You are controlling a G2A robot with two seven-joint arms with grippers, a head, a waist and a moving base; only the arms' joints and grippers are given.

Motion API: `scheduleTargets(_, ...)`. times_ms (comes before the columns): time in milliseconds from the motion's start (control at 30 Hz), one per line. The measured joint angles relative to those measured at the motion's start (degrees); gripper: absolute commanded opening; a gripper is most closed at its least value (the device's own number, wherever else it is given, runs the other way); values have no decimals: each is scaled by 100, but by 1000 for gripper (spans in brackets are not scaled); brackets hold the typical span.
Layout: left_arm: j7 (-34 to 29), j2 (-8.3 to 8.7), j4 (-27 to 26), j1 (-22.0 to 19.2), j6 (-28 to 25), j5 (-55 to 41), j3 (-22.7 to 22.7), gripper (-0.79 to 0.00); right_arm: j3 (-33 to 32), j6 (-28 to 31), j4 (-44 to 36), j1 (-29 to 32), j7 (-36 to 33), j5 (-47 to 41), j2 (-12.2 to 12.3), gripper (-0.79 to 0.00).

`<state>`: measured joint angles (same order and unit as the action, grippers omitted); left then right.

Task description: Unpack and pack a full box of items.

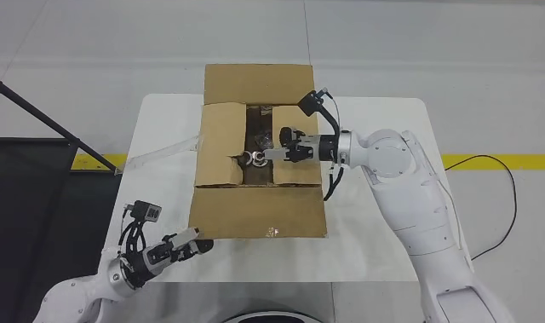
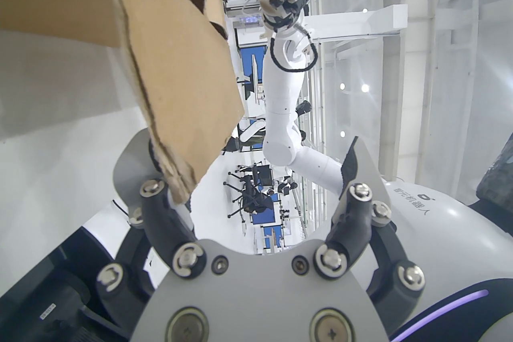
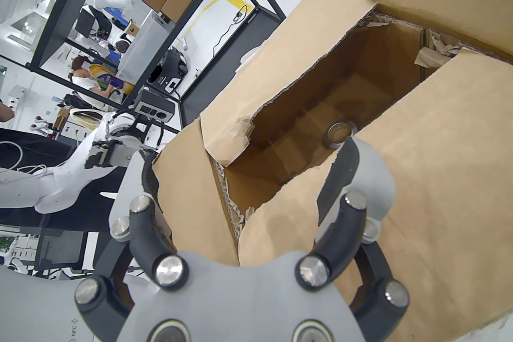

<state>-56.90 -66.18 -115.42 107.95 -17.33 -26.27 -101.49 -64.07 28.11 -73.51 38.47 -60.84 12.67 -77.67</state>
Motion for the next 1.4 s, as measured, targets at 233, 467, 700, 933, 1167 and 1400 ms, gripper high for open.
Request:
scheduleTargets(233, 268, 12, -372, -29, -55, 69, -39, 0, 1, -3, 3, -1, 2, -2, -1, 0)
scheduleTargets(467, 833, 9, -566, -251, -51, 372, 44, 0, -129, -84, -97, 145, 458, -33, 20, 0)
scheduleTargets(700, 1581, -10, -561, -560, 27, 973, 325, 0, -621, -124, 196, 240, 1938, -123, 64, 0)
scheduleTargets(933, 2275, -47, -319, -1017, 151, 1180, 697, 0, -434, -444, 1460, -438, 2911, -178, -67, 0)
scheduleTargets(1167, 2528, -62, -37, -1367, 281, 1339, 971, 0, -10, -719, 2876, -1295, 3441, -142, -285, 0)
scheduleTargets(1400, 2716, -78, 206, -1605, 363, 1568, 1237, 0, 266, -546, 4155, -1995, 3130, -528, -517, 0)
